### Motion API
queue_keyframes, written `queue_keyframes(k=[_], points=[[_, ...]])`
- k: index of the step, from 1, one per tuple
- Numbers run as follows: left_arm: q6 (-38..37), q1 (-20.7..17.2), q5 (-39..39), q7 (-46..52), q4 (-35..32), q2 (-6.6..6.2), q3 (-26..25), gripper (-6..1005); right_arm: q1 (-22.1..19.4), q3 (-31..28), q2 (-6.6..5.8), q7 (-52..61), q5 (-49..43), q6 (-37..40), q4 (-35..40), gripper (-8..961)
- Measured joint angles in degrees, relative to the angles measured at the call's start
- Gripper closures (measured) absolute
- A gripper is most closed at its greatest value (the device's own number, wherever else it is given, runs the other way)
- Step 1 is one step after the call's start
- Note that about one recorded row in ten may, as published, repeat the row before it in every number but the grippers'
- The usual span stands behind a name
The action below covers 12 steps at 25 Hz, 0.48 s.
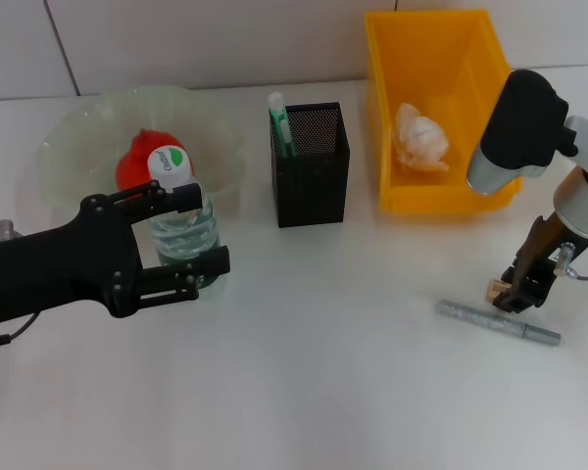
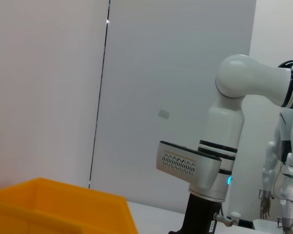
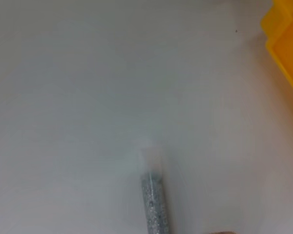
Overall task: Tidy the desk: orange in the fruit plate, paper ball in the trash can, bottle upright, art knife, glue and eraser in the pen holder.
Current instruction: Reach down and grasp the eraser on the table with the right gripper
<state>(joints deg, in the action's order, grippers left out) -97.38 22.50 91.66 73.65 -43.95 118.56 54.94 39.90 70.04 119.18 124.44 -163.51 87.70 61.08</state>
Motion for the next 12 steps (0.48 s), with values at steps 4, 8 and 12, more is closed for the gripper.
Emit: queue_keyframes(k=[4, 8, 12], points=[[0.0, 0.0, -0.1, 0.0, 0.0, 0.00, 0.0, 193, 0.0, 0.0, 0.00, 0.2, -0.1, -0.2, 0.0, 621], [0.0, 0.0, -0.1, 0.0, 0.0, 0.00, 0.0, 193, 0.0, 0.0, 0.00, 0.3, -0.1, -0.2, -0.1, 678], [-0.1, 0.0, -0.1, 0.0, 0.0, 0.00, 0.0, 193, 0.0, 0.0, 0.00, 0.6, -0.1, -0.3, -0.1, 716]])
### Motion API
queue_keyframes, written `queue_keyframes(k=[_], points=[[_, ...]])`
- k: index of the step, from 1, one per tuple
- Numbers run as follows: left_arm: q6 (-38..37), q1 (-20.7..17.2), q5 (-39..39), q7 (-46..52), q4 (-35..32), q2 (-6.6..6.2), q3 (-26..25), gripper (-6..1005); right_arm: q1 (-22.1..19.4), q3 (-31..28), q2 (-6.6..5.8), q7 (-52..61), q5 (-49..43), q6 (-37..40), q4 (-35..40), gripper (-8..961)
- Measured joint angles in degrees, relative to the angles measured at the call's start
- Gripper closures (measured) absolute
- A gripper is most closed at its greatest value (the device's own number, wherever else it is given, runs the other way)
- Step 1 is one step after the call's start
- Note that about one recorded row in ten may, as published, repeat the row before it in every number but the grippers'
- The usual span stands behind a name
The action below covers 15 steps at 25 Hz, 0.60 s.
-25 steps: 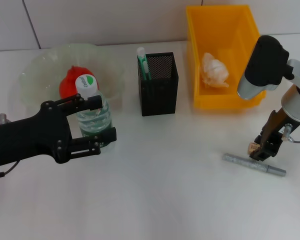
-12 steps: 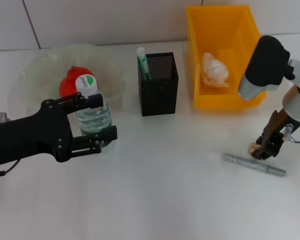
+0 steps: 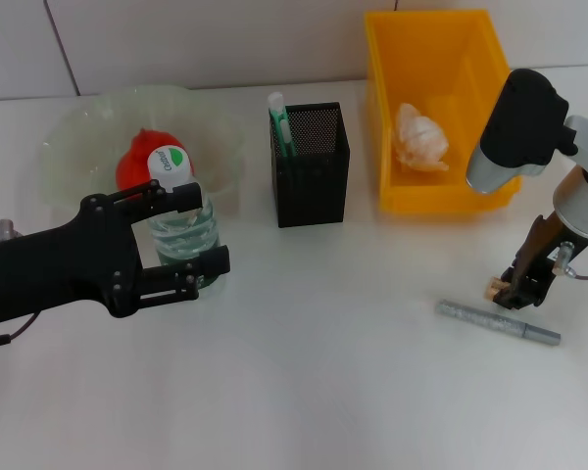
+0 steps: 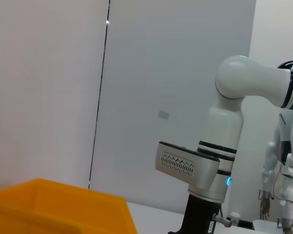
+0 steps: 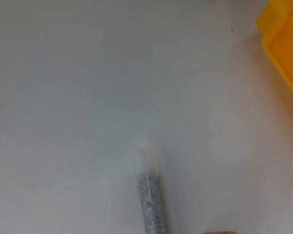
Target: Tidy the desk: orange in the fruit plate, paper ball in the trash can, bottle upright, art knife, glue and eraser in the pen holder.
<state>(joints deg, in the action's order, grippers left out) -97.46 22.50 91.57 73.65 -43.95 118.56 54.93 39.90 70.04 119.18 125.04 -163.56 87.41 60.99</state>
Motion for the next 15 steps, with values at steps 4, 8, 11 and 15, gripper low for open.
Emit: queue_keyframes(k=[4, 8, 11, 15], points=[[0.0, 0.0, 0.0, 0.0, 0.0, 0.00, 0.0, 193, -0.1, 0.0, 0.00, 0.2, 0.2, 0.0, 0.4, 715], [0.0, -0.2, 0.0, 0.0, 0.0, 0.00, 0.0, 193, -0.3, 0.0, 0.03, 0.6, 0.4, 0.3, 1.9, 715], [-0.1, -0.3, 0.0, 0.0, -0.1, 0.00, -0.1, 193, -0.6, 0.0, 0.07, 0.9, 1.0, 0.5, 3.4, 716], [-0.5, -0.5, 0.0, 0.0, -0.3, -0.02, -0.3, 193, -0.9, -0.4, 0.09, 0.9, 2.7, 0.5, 5.0, 716]])
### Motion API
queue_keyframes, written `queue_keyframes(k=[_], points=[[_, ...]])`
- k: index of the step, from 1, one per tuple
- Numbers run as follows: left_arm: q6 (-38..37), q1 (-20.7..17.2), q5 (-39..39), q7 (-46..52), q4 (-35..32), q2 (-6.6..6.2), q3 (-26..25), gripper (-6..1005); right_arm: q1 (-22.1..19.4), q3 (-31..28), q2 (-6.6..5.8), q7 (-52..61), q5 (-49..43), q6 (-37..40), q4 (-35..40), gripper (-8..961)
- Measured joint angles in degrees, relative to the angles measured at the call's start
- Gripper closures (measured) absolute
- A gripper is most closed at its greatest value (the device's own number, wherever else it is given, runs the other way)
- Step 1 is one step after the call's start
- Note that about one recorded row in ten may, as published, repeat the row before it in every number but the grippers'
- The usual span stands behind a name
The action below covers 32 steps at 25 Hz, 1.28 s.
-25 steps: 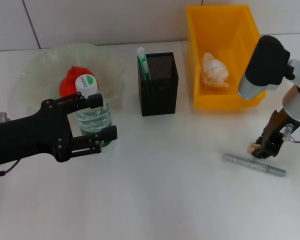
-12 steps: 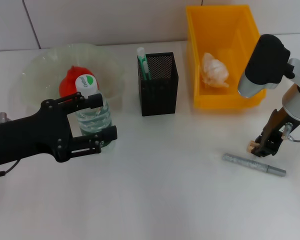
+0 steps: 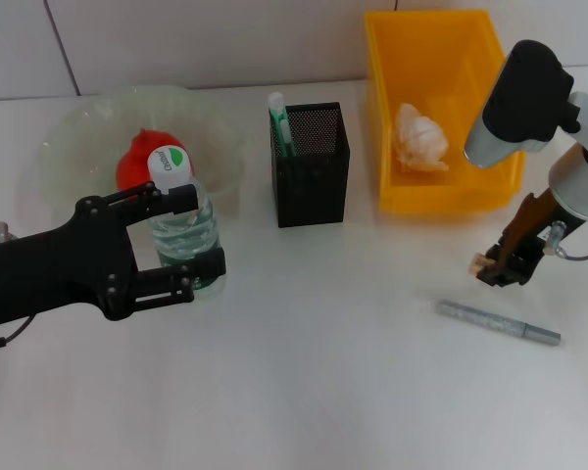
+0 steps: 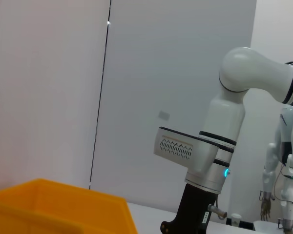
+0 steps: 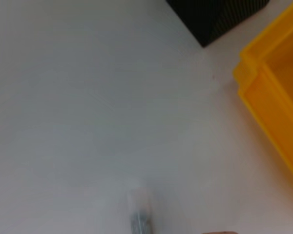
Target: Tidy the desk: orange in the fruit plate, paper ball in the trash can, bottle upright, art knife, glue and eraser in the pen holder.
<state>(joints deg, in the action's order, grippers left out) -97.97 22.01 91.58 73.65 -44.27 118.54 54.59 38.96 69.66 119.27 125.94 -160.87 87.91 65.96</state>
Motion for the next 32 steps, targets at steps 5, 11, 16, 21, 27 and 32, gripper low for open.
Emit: queue_keyframes(k=[5, 11, 16, 21, 27, 32], points=[[-0.2, 0.0, -0.1, 0.0, -0.2, -0.12, -0.1, 193, 0.4, -0.2, 0.00, 0.0, 2.9, -1.4, 1.0, 716], [-0.3, 0.2, -0.2, 0.1, -0.3, -0.22, -0.4, 193, 0.6, -0.3, 0.00, 0.0, 6.3, -2.4, 4.2, 715], [-0.4, 0.3, -0.2, 0.1, -0.4, -0.24, -0.8, 193, 0.2, -1.6, -0.01, 0.5, 9.3, -3.4, 8.0, 716], [-0.4, 0.4, -0.2, 0.1, -0.4, -0.24, -1.1, 193, 0.2, -1.8, -0.03, 0.6, 10.6, -5.5, 8.9, 716], [-0.4, 0.4, -0.2, 0.1, -0.5, -0.25, -1.5, 193, 0.3, -1.8, -0.06, 0.6, 13.4, -7.9, 9.0, 715], [-0.3, 0.4, -0.2, 0.1, -0.5, -0.32, -1.6, 193, 0.6, -1.7, -0.07, 0.5, 15.8, -10.6, 9.0, 716]])
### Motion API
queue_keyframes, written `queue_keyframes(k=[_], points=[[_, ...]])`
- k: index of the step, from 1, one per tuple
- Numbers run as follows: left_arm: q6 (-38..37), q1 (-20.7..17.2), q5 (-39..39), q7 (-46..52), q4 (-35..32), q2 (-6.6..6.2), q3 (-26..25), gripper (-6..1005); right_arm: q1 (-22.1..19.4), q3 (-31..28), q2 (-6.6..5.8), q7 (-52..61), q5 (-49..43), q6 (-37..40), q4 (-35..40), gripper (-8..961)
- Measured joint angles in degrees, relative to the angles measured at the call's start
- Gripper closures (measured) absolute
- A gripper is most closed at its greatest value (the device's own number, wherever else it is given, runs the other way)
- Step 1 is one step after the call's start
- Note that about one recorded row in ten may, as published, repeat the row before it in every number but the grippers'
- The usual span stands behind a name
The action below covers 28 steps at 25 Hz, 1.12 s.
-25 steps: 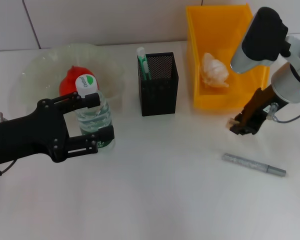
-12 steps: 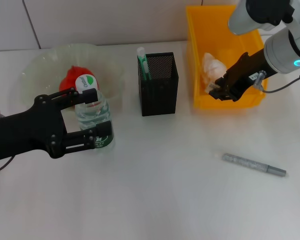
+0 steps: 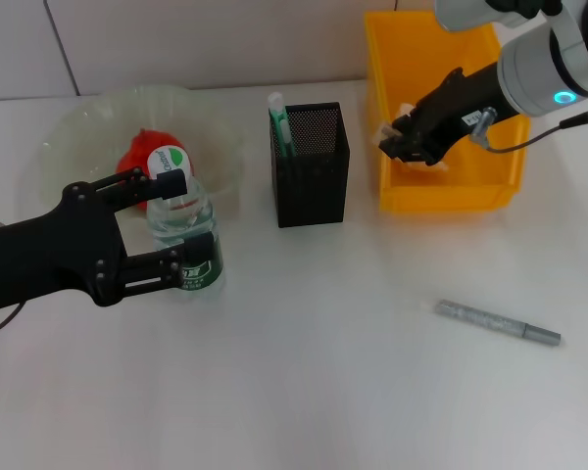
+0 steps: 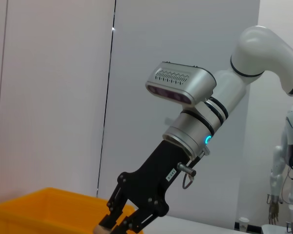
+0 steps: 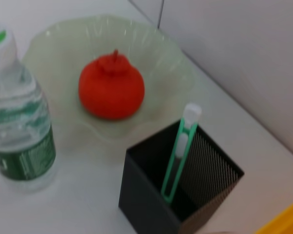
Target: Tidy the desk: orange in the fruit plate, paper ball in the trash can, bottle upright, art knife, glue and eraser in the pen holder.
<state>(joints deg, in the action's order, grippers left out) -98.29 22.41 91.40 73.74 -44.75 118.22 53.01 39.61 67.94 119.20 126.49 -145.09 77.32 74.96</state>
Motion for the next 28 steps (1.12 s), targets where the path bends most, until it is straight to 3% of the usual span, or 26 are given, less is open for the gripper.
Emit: queue_keyframes(k=[28], points=[[-0.1, -0.2, -0.1, -0.4, 0.0, 0.08, -0.1, 193, 0.5, 2.1, 0.07, -0.5, 8.7, -11.0, -4.8, 715]])
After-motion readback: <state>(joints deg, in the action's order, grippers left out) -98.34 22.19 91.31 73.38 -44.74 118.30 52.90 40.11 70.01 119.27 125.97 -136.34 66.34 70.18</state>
